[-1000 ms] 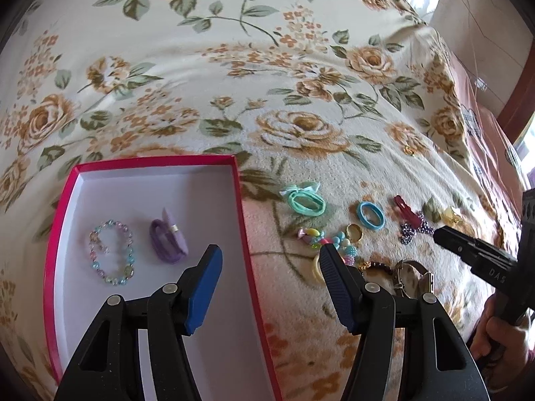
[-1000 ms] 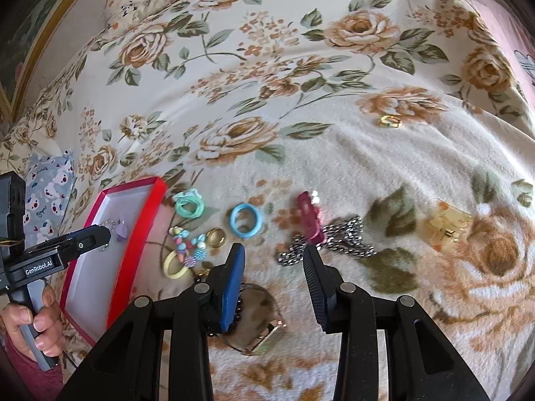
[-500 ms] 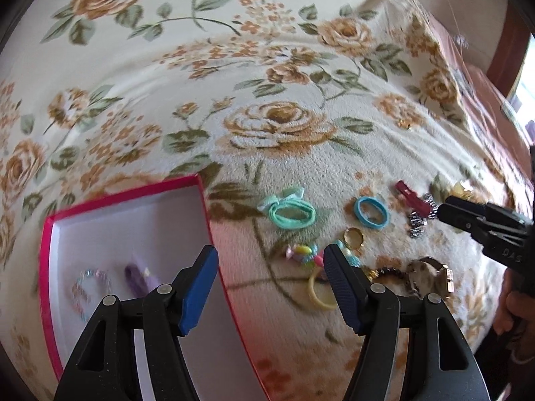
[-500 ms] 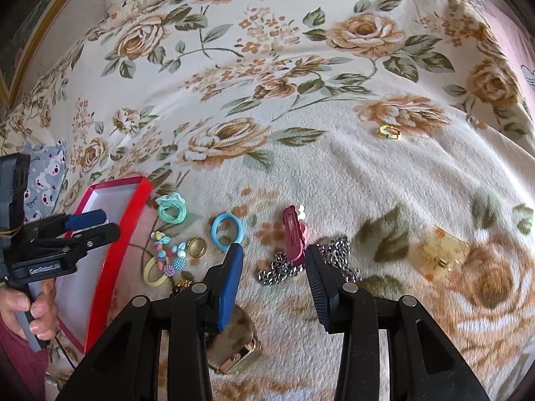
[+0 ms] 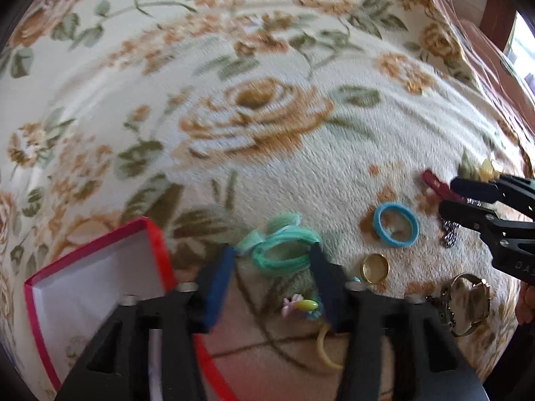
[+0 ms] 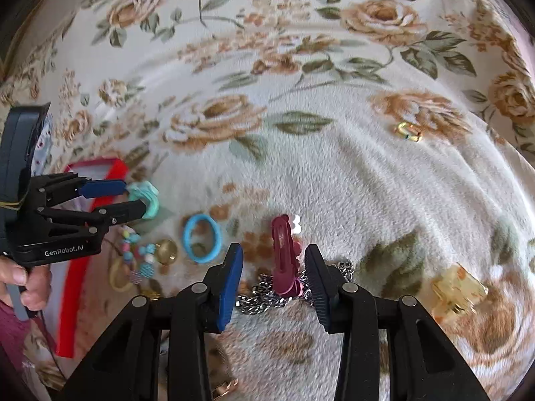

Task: Organize jewelry
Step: 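Grasp the green hair tie with the left tool while the right tool grasps the pink clip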

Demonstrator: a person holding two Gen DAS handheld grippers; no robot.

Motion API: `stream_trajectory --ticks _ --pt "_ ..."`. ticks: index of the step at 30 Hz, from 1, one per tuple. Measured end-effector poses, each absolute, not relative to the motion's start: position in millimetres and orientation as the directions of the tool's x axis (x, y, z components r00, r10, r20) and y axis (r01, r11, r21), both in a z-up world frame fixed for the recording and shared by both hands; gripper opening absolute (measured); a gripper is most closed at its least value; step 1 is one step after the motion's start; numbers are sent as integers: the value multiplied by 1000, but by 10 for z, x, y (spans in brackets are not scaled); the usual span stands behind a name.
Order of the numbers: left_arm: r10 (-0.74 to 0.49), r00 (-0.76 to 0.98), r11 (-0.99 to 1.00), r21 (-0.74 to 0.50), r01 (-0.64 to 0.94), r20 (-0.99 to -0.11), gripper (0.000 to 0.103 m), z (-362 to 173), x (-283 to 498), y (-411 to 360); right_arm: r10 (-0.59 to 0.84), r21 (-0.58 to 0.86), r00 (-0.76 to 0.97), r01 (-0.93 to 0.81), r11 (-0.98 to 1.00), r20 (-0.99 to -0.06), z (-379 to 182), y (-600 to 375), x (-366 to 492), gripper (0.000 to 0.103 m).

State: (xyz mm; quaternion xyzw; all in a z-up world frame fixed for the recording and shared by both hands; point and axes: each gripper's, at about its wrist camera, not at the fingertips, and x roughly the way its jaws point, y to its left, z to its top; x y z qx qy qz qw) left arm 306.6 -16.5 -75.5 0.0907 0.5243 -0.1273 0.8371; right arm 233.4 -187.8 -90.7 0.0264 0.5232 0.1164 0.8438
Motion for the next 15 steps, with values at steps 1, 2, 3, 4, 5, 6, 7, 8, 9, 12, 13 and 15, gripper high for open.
stream_trajectory --ticks 1,2,3,4,5,6,7,8,9,12,13,15 --pt "-115 412 950 21 310 -904 26 -788 3086 -168 222 166 413 -168 972 -883 -961 -1875 2354 39" --pt "-117 410 950 18 312 -904 17 -814 3103 -174 221 166 409 -166 972 -886 -990 -1879 2364 34" --pt "-126 413 951 9 310 -902 13 -824 3111 -170 214 160 407 -164 973 -888 -1012 -1886 2369 25" --pt "-138 415 952 -5 306 -899 12 -821 3125 -157 203 149 410 -159 976 -889 -1018 -1894 2367 20" --pt "-152 419 953 -20 304 -895 8 -810 3126 -141 204 152 413 -156 976 -887 -1010 -1906 2359 17" --pt "-164 425 953 -33 300 -890 7 -794 3124 -125 214 164 416 -153 974 -884 -997 -1922 2351 17" --pt "-172 430 954 -41 296 -886 7 -777 3107 -99 220 171 422 -151 974 -880 -976 -1936 2337 17" --pt "-181 436 955 -51 292 -882 6 -755 3093 -79 218 168 426 -152 974 -878 -958 -1932 2328 17" --pt "-193 445 956 -65 286 -875 6 -725 3076 -58 221 171 431 -153 973 -875 -937 -1928 2319 17" --pt "-224 464 958 -105 267 -857 6 -616 2958 50 241 191 448 -155 969 -861 -850 -1907 2282 17" --pt "-229 473 959 -114 259 -851 6 -572 2905 96 252 201 459 -157 967 -852 -797 -1897 2250 17" --pt "-248 486 960 -146 238 -838 6 -489 2800 198 276 225 473 -162 961 -837 -719 -1868 2203 17"
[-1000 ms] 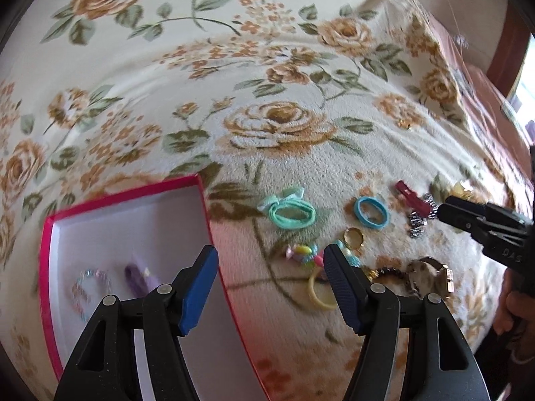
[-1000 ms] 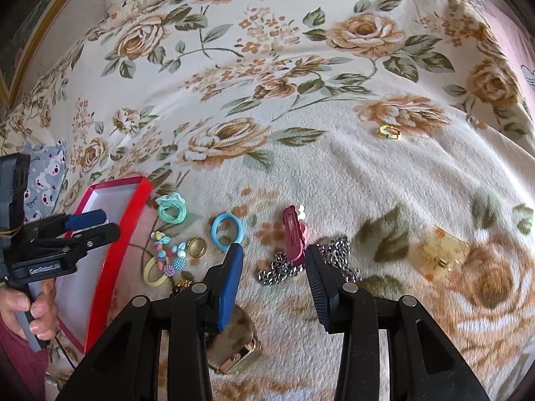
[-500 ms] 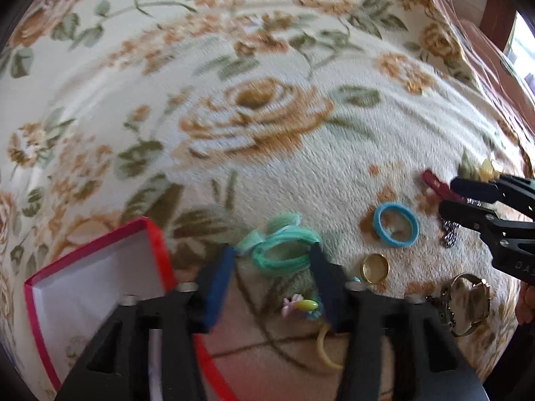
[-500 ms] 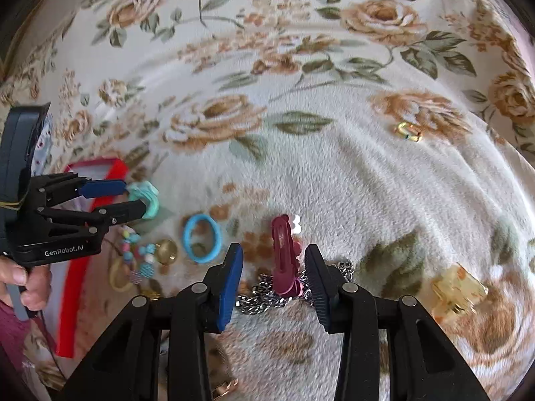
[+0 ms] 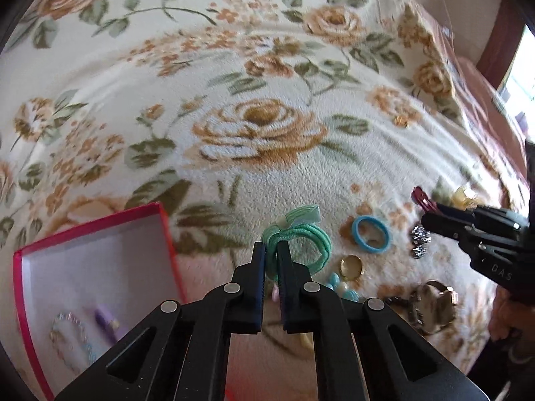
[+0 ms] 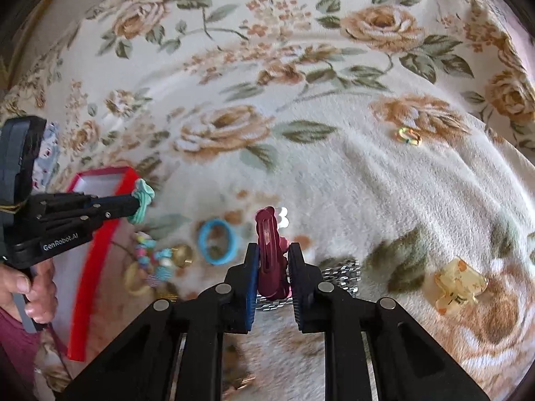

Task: Organize jewelry
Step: 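Grasp the green hair tie with the left tool while the right tool grasps the pink clip, then carry the green tie and pink clip into the box and release both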

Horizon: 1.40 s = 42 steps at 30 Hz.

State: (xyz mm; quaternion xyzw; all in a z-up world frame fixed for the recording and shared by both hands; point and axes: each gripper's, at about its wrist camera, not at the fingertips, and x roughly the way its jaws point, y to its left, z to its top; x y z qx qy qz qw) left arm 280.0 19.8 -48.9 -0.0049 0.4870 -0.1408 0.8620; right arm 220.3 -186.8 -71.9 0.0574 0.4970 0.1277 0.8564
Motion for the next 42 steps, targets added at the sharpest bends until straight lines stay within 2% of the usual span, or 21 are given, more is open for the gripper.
stream_trajectory --ticks 11,23,35,42 --pt "-268 563 961 -261 95 -782 6 -123 2011 838 387 309 486 -237 921 -784 -423 -1451 1974 17" --pt "-199 608 957 -286 -49 -768 5 35 1258 1480 505 361 418 -378 852 -755 -332 -618 1790 17" --pt "-137 608 942 -292 -164 -782 5 -24 971 1934 569 379 347 -482 790 -745 -360 122 1745 17" --pt "-114 577 937 -280 -208 -809 5 -218 1116 2068 559 371 309 -497 785 -769 -566 427 1824 17"
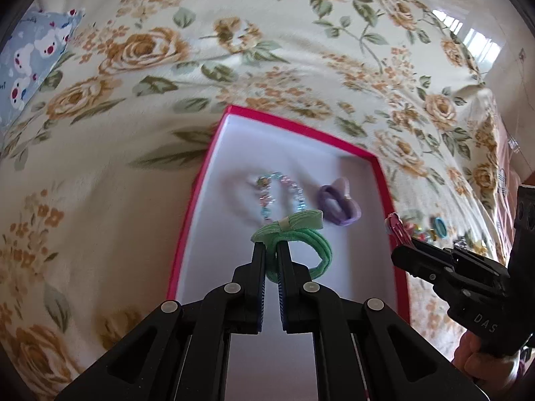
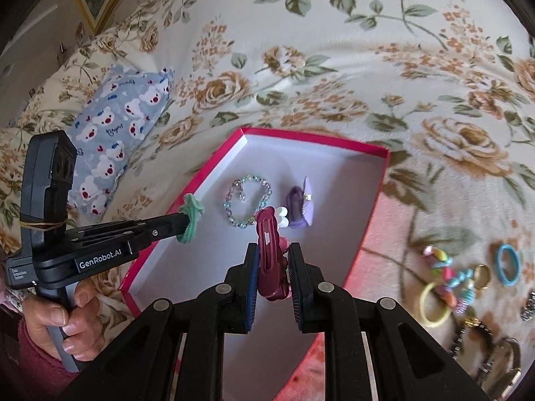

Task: Organize jewelry
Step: 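Carry the green tie and pink clip into the box and release both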

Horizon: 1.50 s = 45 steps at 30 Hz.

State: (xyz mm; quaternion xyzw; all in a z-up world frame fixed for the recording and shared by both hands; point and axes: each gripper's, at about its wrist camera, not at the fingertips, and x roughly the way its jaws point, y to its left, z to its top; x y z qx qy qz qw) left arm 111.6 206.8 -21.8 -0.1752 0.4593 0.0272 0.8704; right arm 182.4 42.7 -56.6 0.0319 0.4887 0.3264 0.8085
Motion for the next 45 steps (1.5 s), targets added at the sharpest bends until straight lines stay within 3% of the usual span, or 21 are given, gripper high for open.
stream_trajectory --ticks 17,31,36,43,45 --pt "-55 531 950 -208 -233 -846 6 -552 1460 2061 476 289 270 -519 804 -837 -966 731 1990 17" --pt "-40 522 958 -182 -224 -852 11 -554 1469 2011 481 293 267 -524 800 -835 -976 736 2009 18" --pt "-39 521 958 -180 -224 -853 20 -531 1457 2012 485 304 262 -516 801 -834 -966 724 2019 22" --pt "-51 538 951 -205 -231 -841 23 -436 1355 2038 511 332 276 -499 800 -814 -838 611 1993 28" --pt "-50 549 949 -211 -234 -834 33 -378 1298 2034 525 343 290 -497 797 -800 -745 552 1959 31"
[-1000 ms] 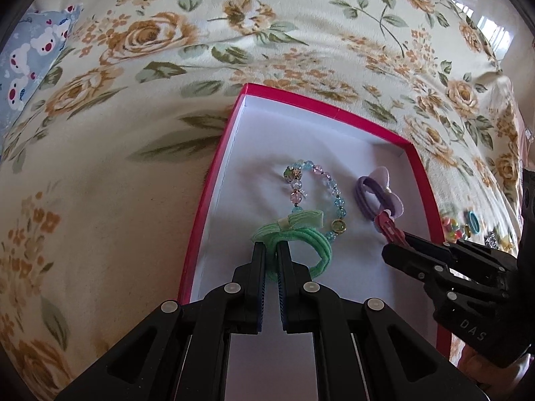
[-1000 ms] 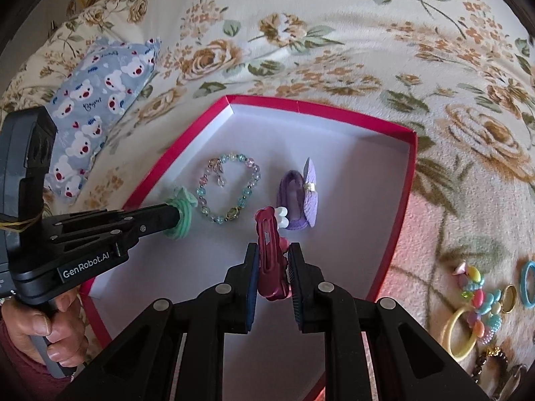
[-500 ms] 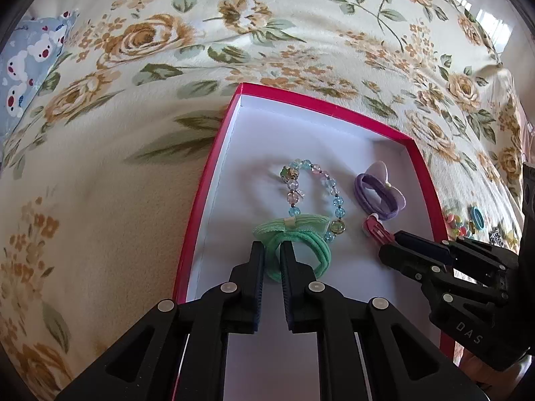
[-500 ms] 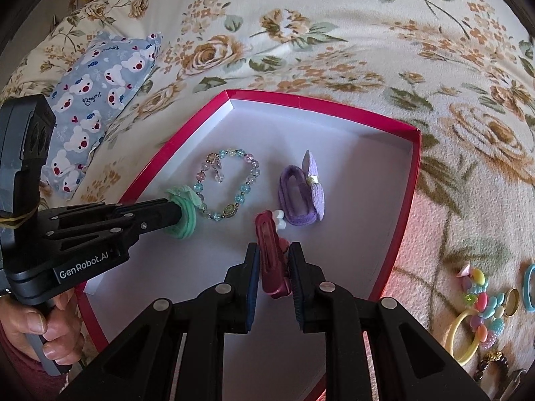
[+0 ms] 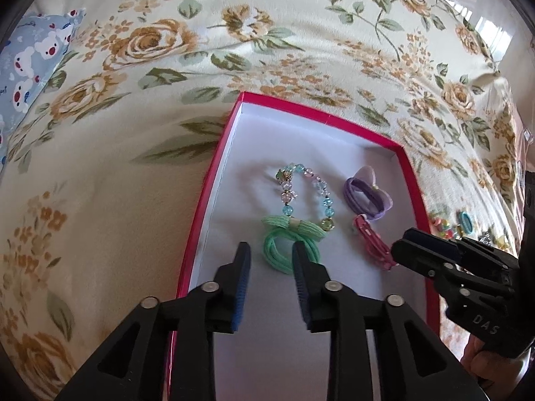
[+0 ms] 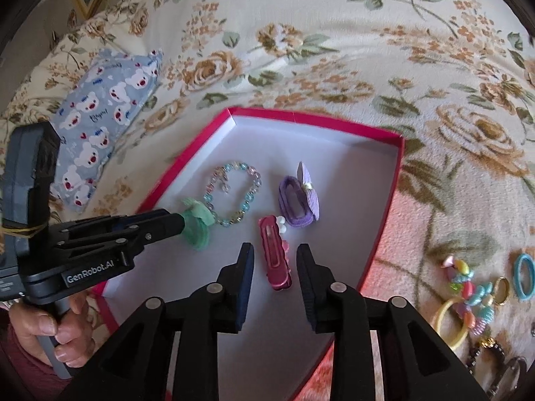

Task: Organize jewelry
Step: 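Carry the green tie and pink clip into the box and release both, then move both tools back to the jewelry and grasp the silver chain with the right tool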

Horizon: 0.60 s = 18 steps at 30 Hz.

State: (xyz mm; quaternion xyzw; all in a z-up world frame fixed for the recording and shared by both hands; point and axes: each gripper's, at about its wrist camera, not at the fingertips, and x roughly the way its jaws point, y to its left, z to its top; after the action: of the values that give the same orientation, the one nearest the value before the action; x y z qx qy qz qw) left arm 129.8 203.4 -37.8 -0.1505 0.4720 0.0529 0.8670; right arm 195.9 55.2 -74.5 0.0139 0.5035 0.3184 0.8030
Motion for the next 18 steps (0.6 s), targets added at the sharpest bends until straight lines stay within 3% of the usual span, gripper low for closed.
stream_trajectory --ticks 7,9,18 --pt "-31 598 935 -235 -266 -801 50 -202 1035 2003 547 370 354 -456 809 -759 -483 173 1827 34" --pt "-45 602 928 -256 -271 -798 56 -177 968 1979 540 371 375 -436 820 -753 -433 25 1786 39" --pt "-111 597 938 -283 -202 -794 58 -83 848 1759 456 358 441 -290 888 -773 -429 -835 1561 42"
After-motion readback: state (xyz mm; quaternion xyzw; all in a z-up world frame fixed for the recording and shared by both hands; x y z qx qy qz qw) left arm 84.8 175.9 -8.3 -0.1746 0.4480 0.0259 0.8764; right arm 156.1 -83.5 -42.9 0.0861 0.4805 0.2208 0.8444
